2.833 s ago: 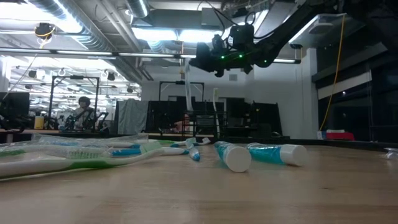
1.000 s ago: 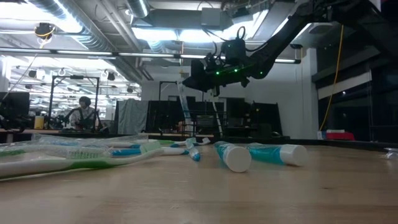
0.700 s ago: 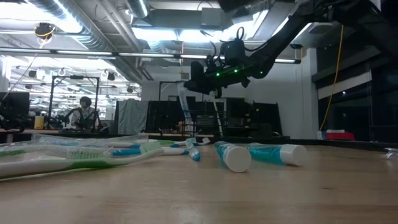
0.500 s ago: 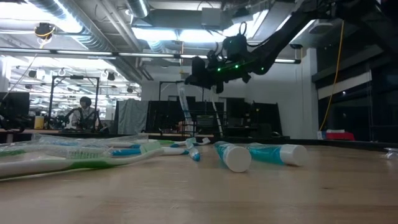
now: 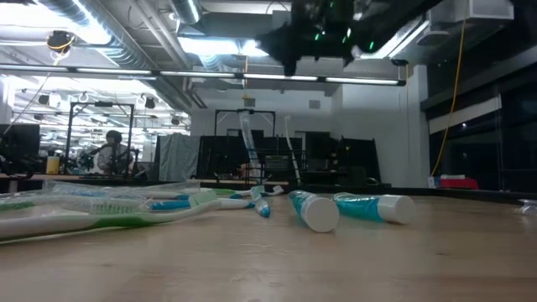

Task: Pick & Place toothbrushing station
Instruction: Put the blue toothbrush into the wire organizer

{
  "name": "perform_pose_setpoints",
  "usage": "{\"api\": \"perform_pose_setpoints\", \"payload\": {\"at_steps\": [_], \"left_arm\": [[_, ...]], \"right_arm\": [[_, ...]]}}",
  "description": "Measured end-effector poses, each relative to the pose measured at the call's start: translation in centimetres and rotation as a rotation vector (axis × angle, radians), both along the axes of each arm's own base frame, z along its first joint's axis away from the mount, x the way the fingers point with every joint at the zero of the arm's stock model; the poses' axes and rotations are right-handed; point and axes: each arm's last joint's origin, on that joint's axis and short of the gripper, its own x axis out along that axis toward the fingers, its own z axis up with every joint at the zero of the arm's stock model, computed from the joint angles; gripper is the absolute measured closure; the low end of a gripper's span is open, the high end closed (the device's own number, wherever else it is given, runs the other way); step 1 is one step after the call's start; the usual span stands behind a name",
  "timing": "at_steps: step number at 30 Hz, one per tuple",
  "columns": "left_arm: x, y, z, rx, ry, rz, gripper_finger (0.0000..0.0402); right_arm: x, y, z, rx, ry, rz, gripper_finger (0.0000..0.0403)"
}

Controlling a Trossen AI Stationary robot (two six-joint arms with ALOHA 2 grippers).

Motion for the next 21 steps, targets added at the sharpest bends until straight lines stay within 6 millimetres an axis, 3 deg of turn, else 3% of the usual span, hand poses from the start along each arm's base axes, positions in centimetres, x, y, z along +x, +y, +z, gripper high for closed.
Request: {"api": "perform_pose_setpoints", "payload": {"at_steps": [3, 7, 11, 14, 18, 21], "left_arm": [[0.1, 0.0, -0.5, 0.042, 0.029, 0.004, 0.0382], [0.7, 0.5, -1.4, 0.117, 0.084, 0.034, 0.0382], [1.6, 2.2, -2.7, 0.153, 0.123, 0.091, 0.0382], [2.1, 5.0, -4.4, 0.064, 0.198, -0.029, 0.0382], [2.1, 10.0, -8.0, -0.218, 0.530, 0.003, 0.0382], [3.1, 12.3, -9.9, -0.247, 0.685, 0.089, 0.0382]], "right_arm": [[-0.9, 4.0, 0.7, -0.053, 0.199, 0.051, 0.0291], [-1.9, 8.8, -0.1, -0.107, 0.471, 0.093, 0.0297], [-3.4, 11.3, 3.5, -0.063, 0.343, 0.129, 0.0304], [-5.3, 12.7, 6.4, -0.053, 0.245, 0.139, 0.0311], [-8.9, 14.6, 9.5, -0.062, 0.171, 0.130, 0.0320], [-11.0, 15.8, 10.5, -0.072, 0.179, 0.085, 0.0326]]}}
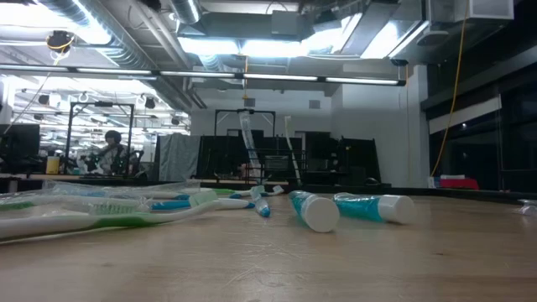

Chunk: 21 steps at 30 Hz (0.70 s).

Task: Pick & Place toothbrushing station
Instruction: Put the blue toothbrush into the wire organizer

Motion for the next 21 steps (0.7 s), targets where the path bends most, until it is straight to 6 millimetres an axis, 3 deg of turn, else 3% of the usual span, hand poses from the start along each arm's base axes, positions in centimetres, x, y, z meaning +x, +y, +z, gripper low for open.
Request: {"api": "perform_pose_setpoints", "payload": {"at_steps": [2, 5, 8, 11, 14, 21], "left_arm": [[1.4, 1.0, -1.1, -0.010, 0.067, -0.090, 0.0382], [4.1, 2.6, -2.9, -0.089, 0.019, -0.242, 0.0382], [6.1, 4.5, -3.9, -0.181, -0.197, -0.281, 0.0380], [6.6, 7.1, -4.6, -0.266, -0.329, -0.206, 0.0376], [6.4, 9.2, -6.9, -0.302, -0.195, -0.092, 0.0374], [8.2, 10.7, -9.5, -0.211, -0.023, -0.171, 0.0377]], "right_arm": [[-0.9, 0.9, 0.2, -0.005, 0.017, -0.019, 0.0329], [-2.2, 1.9, 0.7, -0.012, 0.022, -0.042, 0.0332], [-3.3, 2.9, 1.5, -0.010, -0.013, -0.049, 0.0333], [-4.9, 3.8, 2.1, -0.018, -0.027, -0.058, 0.0333], [-6.8, 4.3, 2.5, -0.027, -0.035, -0.071, 0.0333], [-11.2, 5.1, 3.6, -0.037, -0.094, -0.095, 0.0333]]}}
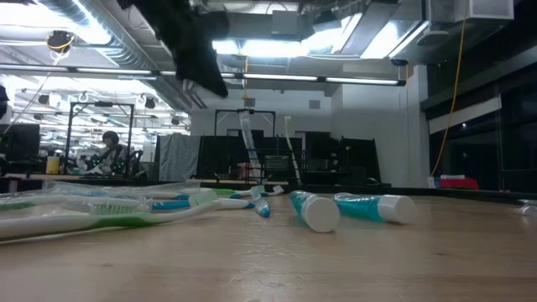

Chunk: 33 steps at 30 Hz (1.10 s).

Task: Pick & Place toothbrushing station
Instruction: Put the blue toothbrush into the wire organizer

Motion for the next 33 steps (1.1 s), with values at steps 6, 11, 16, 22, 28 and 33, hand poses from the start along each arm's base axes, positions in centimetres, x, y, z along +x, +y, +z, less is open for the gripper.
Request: {"api": "perform_pose_setpoints", "payload": {"at_steps": [6, 11, 16, 22, 28, 33], "left_arm": [[3.0, 2.3, -3.3, -0.232, -0.058, -0.042, 0.0375], [4.0, 3.0, -2.2, -0.257, -0.229, 0.092, 0.0378], [3.1, 3.8, -3.1, -0.288, -0.167, 0.305, 0.0386], [2.8, 3.4, -2.9, -0.347, -0.139, 0.272, 0.0386], [4.0, 3.9, -4.8, -0.430, -0.132, 0.251, 0.0386], [5.5, 6.1, -7.0, -0.538, -0.204, 0.281, 0.0386]], "right_arm": [[-2.1, 0.4, -0.3, 0.022, 0.043, -0.016, 0.0333], [-2.3, 0.7, -1.5, 0.048, 0.171, -0.054, 0.0333], [-2.4, 0.8, -1.5, 0.039, 0.164, -0.115, 0.0333], [-1.8, 1.1, -1.7, 0.017, 0.181, -0.111, 0.0333], [-2.2, 1.1, -0.7, 0.021, 0.078, -0.101, 0.0333], [-2.6, 1.0, -0.2, 0.027, 0.026, -0.098, 0.0333]]}}
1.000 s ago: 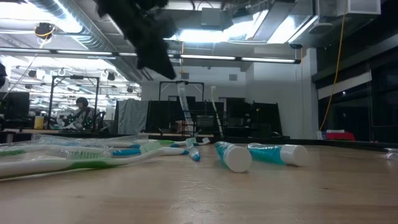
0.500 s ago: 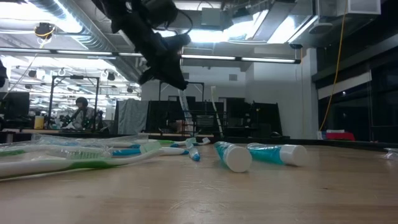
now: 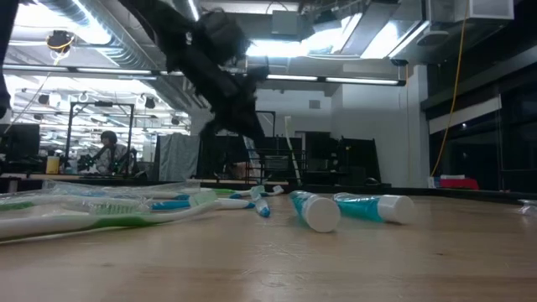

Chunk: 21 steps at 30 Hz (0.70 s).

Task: Pick & Place toothbrushing station
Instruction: Put the blue toothbrush into the wire organizer

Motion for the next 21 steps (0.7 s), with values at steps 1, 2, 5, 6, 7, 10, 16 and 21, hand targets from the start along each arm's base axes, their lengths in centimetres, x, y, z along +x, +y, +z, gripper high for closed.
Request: {"api": "perform_pose_setpoints", "payload": {"at_steps": [1, 2, 5, 6, 7, 10, 16, 21], "left_arm": [[0.3, 0.3, -0.4, -0.016, -0.008, 0.011, 0.0385], [0.6, 0.7, -0.6, -0.026, -0.012, 0.026, 0.0383], [1.8, 1.9, -0.9, -0.026, -0.022, 0.049, 0.0375], [2.4, 2.3, -0.9, -0.019, -0.028, 0.050, 0.0373], [2.9, 2.7, -0.7, -0.011, -0.035, 0.050, 0.0371], [4.5, 4.2, -0.2, 0.010, -0.027, 0.080, 0.0371], [6.3, 5.9, -0.9, 0.098, 0.137, 0.085, 0.0364], [6.1, 6.3, -0.8, 0.138, 0.207, 0.140, 0.0324]], "right_arm": [[0.0, 0.0, 0.0, 0.001, -0.003, 0.000, 0.0333], [0.0, 0.0, 0.0, 0.006, -0.003, -0.002, 0.0333], [0.0, 0.0, 0.1, 0.016, -0.006, -0.001, 0.0333], [0.0, 0.1, 0.1, 0.021, -0.013, 0.003, 0.0333], [0.0, 0.2, 0.2, 0.025, -0.022, 0.008, 0.0333], [0.0, 0.3, 0.5, 0.042, -0.048, 0.016, 0.0333], [-0.1, 0.6, 0.6, 0.068, -0.064, 0.001, 0.0333], [-0.4, 0.9, 0.7, 0.099, -0.069, 0.014, 0.0333]]}}
